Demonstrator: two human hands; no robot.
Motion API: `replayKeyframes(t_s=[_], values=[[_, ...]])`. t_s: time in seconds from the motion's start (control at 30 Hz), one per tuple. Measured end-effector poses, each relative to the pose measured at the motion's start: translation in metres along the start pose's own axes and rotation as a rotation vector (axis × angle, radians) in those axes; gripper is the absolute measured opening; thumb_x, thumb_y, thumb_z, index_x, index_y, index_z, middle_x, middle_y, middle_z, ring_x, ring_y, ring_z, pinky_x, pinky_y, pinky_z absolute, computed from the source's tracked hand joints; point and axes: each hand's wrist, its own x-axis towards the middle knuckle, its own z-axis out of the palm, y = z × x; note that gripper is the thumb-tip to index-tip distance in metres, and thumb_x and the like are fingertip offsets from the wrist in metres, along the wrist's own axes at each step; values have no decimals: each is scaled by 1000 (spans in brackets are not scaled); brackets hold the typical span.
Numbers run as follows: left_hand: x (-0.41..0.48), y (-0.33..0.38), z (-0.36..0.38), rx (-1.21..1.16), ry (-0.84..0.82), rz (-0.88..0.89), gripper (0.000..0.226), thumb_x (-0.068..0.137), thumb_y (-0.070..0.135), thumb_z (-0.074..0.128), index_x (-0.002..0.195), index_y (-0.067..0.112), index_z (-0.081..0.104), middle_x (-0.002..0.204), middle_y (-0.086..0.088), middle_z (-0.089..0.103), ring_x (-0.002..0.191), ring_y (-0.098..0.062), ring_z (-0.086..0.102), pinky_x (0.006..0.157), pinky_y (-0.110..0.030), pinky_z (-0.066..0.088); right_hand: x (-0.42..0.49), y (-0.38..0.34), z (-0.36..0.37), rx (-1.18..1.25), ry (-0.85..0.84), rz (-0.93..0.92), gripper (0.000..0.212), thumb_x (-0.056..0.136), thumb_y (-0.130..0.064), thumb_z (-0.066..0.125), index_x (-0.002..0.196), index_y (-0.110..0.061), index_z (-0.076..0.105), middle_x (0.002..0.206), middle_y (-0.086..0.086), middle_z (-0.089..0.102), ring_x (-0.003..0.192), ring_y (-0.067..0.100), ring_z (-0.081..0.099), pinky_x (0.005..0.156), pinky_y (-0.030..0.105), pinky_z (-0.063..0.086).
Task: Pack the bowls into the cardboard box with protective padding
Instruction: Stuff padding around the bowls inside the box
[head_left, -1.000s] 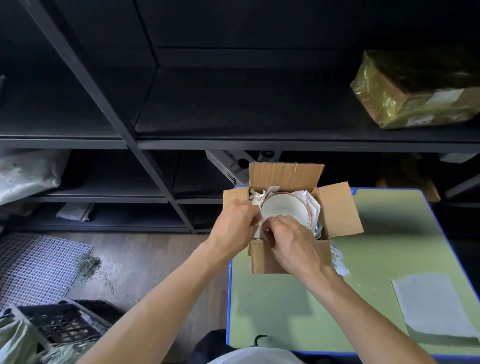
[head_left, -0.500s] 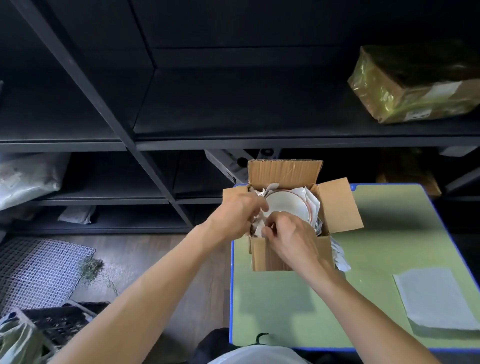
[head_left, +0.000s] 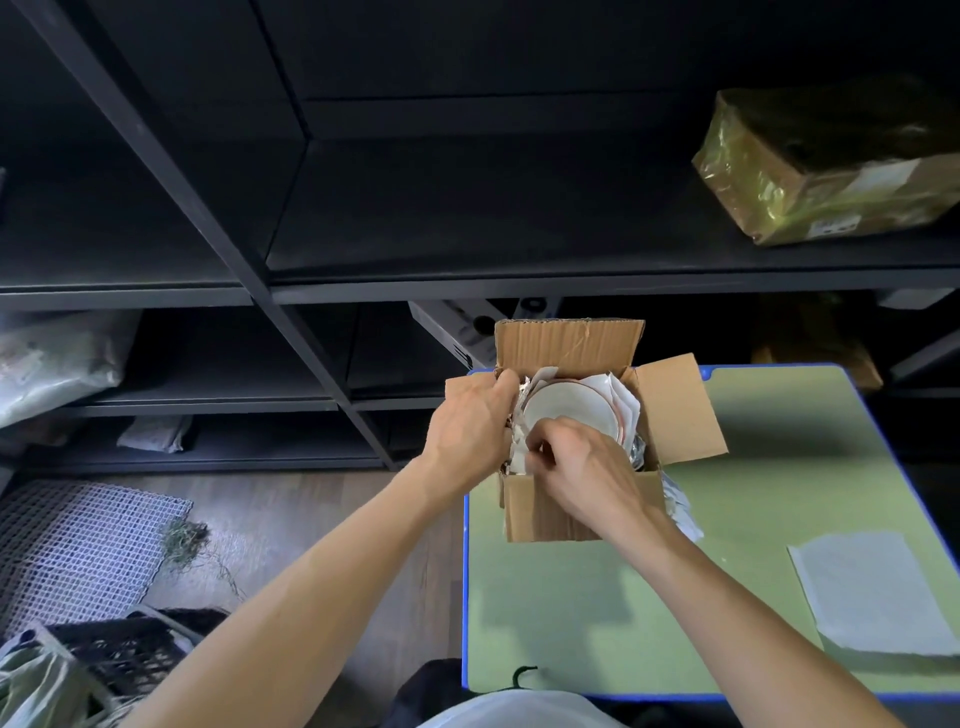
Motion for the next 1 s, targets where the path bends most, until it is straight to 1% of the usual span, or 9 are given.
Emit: replayKeyframes(t_s=[0.07, 0.2, 0.3, 0.4, 0.5, 0.63, 0.73, 0.87, 1.0], values=[[-7, -3, 2, 33, 28, -42, 5, 84, 15, 54, 89, 14, 52, 87, 4, 47, 71, -22, 43, 49, -29, 27, -1, -1, 1, 8, 20, 1, 14, 93, -32, 57, 103, -24, 63, 102, -5, 64, 95, 22, 61, 74, 36, 48], [-20, -6, 5, 102, 1, -20, 21, 94, 26, 51, 89, 17, 69, 84, 5, 45, 69, -24, 53, 54, -32, 35, -2, -2, 2, 19, 34, -22, 14, 96, -34, 54, 100, -23, 62, 99, -5, 62, 94, 21, 61, 73, 37, 48], [-27, -7, 8, 135, -18, 1, 27, 98, 30, 46, 85, 18, 67, 83, 5, 43, 67, -22, 50, 54, -31, 32, 0, -2, 0, 23, 7, -28, 13, 94, -29, 55, 101, -22, 64, 99, -3, 62, 92, 23, 61, 71, 37, 48], [-27, -4, 11, 104, -29, -19, 33, 102, 33, 40, 76, 19, 55, 81, 3, 40, 65, -24, 49, 55, -32, 31, 3, -3, -2, 27, -12, -31, 11, 90, -21, 57, 98, -22, 65, 96, -1, 61, 90, 26, 59, 67, 35, 44], [-21, -1, 13, 62, -6, -55, 39, 104, 39, 36, 82, 17, 58, 82, 1, 47, 67, -26, 54, 57, -35, 37, 6, -3, -1, 19, -30, -28, 17, 87, -15, 55, 98, -23, 66, 91, 0, 58, 89, 27, 57, 63, 34, 36], [-18, -5, 12, -79, 58, -78, 22, 98, 41, 51, 96, 20, 53, 80, 2, 60, 67, -24, 58, 60, -39, 49, 6, -3, 2, -24, 5, -11, 15, 91, -25, 57, 101, -22, 68, 92, 0, 57, 91, 29, 59, 61, 33, 34], [-15, -8, 13, -126, 38, -116, 11, 92, 36, 58, 92, 25, 60, 81, 8, 61, 73, -19, 60, 65, -38, 52, 4, -5, 4, -61, 29, -7, 16, 94, -26, 55, 101, -18, 66, 95, 0, 57, 92, 28, 58, 61, 33, 33], [-13, -10, 15, -168, 22, -152, 17, 88, 45, 60, 85, 28, 61, 80, 9, 62, 73, -14, 59, 63, -34, 50, 5, -7, 7, -111, 45, -10, 19, 94, -32, 57, 96, -15, 63, 95, 1, 56, 94, 28, 56, 61, 34, 33], [-12, -10, 14, -172, -29, -185, 5, 84, 28, 61, 89, 28, 61, 85, 9, 61, 77, -16, 58, 65, -32, 47, 5, -10, 11, -103, 62, 6, 20, 90, -34, 62, 91, -14, 55, 92, 0, 55, 90, 27, 55, 61, 36, 36]])
